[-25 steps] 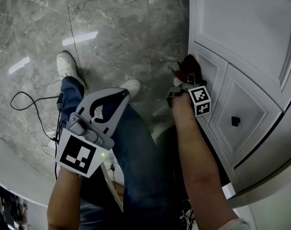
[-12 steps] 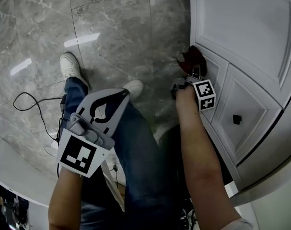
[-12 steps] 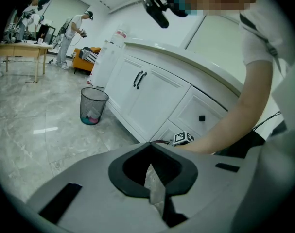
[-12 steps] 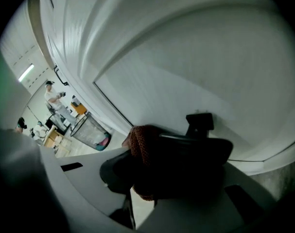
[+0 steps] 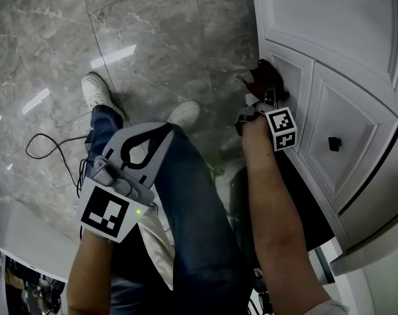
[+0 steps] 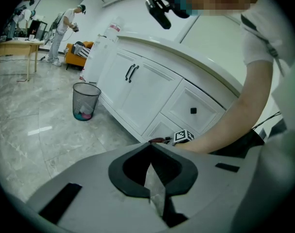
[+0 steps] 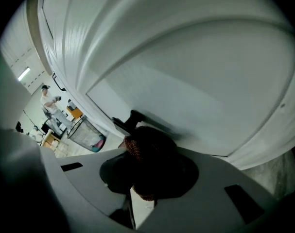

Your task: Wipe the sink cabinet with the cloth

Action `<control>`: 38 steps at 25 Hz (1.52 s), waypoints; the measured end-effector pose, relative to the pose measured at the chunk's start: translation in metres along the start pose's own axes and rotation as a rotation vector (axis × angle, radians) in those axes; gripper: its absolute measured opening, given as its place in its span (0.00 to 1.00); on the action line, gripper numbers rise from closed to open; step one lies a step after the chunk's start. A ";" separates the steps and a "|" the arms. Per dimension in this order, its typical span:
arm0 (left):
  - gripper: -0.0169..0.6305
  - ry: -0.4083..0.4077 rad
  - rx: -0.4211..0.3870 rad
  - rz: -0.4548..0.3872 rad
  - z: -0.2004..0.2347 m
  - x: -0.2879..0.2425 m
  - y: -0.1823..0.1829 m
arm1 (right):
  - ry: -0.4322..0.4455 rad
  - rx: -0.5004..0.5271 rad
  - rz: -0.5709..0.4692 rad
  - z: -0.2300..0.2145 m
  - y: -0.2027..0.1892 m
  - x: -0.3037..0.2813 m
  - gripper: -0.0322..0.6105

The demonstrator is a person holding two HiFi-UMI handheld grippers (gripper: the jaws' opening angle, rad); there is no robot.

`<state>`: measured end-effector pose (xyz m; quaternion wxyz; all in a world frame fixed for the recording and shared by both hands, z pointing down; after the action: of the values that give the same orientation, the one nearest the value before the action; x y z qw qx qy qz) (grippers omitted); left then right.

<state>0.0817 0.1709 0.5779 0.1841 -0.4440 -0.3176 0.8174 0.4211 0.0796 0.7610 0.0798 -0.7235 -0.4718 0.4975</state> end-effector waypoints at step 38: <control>0.04 -0.168 -0.076 -0.010 0.002 0.035 0.048 | -0.086 0.310 0.039 0.048 0.054 0.085 0.17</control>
<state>0.0603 0.1550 0.5247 0.1438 -0.3789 -0.3647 0.8383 0.4205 0.0987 0.6510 0.1603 -0.6897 -0.3782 0.5963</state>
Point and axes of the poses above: the fingertips, and each gripper's own axes: x backward along the fingers, z to its left, y out of its top, the point moved 3 cm from there along x, backward along the fingers, and after that the axes turned 11 degrees about y, right-handed, at the moved point
